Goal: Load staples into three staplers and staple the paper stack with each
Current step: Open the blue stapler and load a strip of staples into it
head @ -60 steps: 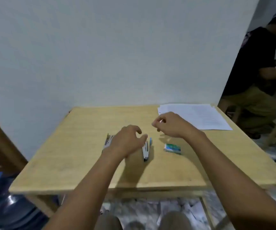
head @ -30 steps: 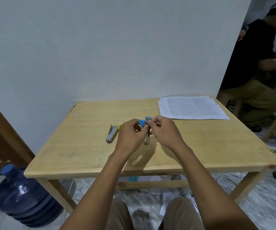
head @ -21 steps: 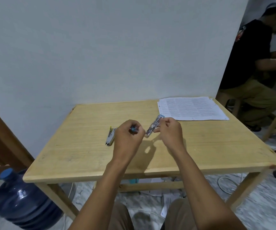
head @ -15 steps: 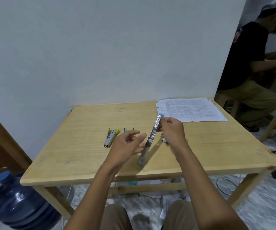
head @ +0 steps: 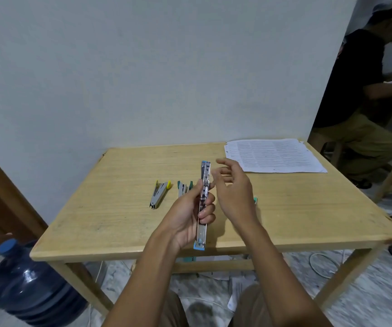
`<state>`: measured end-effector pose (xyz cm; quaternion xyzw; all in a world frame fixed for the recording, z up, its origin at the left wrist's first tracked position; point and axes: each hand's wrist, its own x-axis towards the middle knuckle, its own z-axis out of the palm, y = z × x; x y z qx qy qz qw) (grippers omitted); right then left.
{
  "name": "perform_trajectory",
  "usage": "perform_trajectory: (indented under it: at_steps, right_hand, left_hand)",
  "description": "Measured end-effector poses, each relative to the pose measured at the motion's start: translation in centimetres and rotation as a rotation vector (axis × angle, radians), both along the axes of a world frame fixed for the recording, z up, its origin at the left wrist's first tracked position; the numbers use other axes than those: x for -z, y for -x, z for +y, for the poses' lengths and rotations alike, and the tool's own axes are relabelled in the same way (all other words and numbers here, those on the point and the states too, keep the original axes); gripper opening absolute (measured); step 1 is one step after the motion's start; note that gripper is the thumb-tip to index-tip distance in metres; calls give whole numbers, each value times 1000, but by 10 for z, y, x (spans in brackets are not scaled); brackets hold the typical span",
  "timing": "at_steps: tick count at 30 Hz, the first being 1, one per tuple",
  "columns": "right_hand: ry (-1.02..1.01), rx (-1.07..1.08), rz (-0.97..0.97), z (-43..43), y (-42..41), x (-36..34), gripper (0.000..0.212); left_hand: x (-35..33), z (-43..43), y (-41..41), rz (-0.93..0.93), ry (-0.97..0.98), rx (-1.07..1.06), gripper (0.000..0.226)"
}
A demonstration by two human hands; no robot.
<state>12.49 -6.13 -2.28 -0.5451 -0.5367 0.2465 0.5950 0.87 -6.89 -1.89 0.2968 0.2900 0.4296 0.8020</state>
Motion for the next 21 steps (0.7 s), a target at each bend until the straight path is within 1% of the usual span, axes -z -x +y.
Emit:
perform_trajectory:
  at_steps: [3,7,10,14,18,21]
  right_hand:
    - [-81,-59,-154,-6,2,7,26]
    - [-79,-62,-267,-5,-1,8,28]
    - [-69,-89,-275,-5,-1,4,27]
    - [-66,-102,-273,-4,-1,1,19]
    - [-88,-137,-254,-9,3,6,10]
    - [-130,-106,-245,-16,5,11,6]
  left_hand:
    - [2,1,1,-22,-8,-13,27]
    - [4,-1,2,15,-31,-12,28]
    - [4,-2,3,31,-31,-12,30]
    - [3,-3,4,57,-29,-29,35]
    - [3,-4,0,56,-25,-109,29]
    - [5,-4,-3,36,2,-154,30]
